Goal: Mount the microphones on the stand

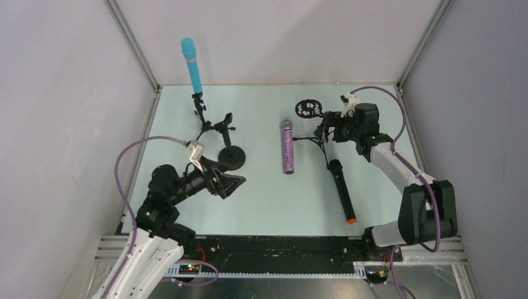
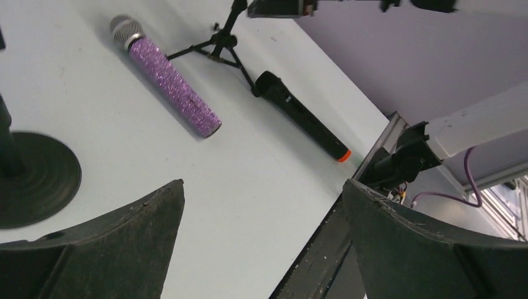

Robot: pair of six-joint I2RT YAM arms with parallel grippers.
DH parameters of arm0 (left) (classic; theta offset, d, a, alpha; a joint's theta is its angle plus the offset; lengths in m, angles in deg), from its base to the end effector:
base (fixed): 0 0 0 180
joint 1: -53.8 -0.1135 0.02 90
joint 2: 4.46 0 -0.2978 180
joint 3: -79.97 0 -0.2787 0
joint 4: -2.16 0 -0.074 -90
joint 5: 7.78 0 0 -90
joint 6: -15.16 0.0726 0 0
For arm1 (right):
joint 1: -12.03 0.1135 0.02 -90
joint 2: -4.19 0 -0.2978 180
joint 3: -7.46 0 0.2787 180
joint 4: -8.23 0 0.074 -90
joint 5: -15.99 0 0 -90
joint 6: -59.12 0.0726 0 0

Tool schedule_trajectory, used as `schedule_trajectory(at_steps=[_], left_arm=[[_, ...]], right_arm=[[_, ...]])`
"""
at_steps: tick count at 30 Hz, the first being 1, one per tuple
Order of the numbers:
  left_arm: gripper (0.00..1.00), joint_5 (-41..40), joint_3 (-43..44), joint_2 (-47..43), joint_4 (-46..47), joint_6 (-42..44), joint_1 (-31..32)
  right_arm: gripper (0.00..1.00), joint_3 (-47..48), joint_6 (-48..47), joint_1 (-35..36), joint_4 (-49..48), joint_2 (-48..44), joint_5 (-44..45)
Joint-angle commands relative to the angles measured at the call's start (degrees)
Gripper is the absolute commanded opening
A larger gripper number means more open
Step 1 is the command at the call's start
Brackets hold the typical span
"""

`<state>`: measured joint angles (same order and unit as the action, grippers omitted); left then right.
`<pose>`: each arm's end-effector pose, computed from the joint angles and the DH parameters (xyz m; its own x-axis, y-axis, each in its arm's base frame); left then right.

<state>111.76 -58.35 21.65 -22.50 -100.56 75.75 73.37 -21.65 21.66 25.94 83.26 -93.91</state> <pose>0.1318 -0.0917 0.2977 -0.4691 -0.2180 -0.8558 0.6362 0.5887 -0.4987 0.3479 0.0841 0.2695 -0.5707 0.0561 -0.8192 -0.3584 0.8806 0.3101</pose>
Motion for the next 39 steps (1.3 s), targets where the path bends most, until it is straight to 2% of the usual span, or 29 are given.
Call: schedule_trajectory(at_steps=[1,7,10,16,17,19,23,28,39], left_arm=[[1.00,4.10,2.73,-1.96,-5.55,6.66,-0.07],[1.00,-0.11,0.81,-8.21,-7.01,7.18,-0.06],[1.00,-1.14,0.28,-10.12,-7.02,6.69,-0.03],[1.00,-0.93,0.34,-9.47,-7.02,7.38,0.02],[1.00,-0.91,0.42,-9.13,-7.15,7.49,0.02],[1.00,-0.69,0.37,-8.01,-7.41,7.40,0.02],[1.00,-0.03,0.55,-6.23,-7.60,7.25,0.02],[1.00,-0.21,0.37,-6.46,-7.63,7.26,0.03],[1.00,0.06,0.45,-5.87,-7.56,7.26,0.12]], right_arm=[[0.96,5.16,-0.02,-0.14,-7.24,4.08,0.98],[0.91,8.36,0.12,-0.14,-9.75,9.70,0.22],[0.84,8.48,0.40,-0.02,-11.92,10.91,-1.10],[0.66,8.47,0.48,0.26,-14.18,11.89,-2.67],[0.57,8.48,0.63,0.33,-14.56,11.90,-2.72],[0.46,8.49,1.26,0.49,-15.05,11.71,-2.96],[0.34,8.49,0.90,1.08,-15.36,10.38,-3.06],[0.27,8.49,0.25,2.26,-15.55,7.44,-1.77],[0.25,8.45,-0.41,3.45,-15.68,0.33,0.48]])
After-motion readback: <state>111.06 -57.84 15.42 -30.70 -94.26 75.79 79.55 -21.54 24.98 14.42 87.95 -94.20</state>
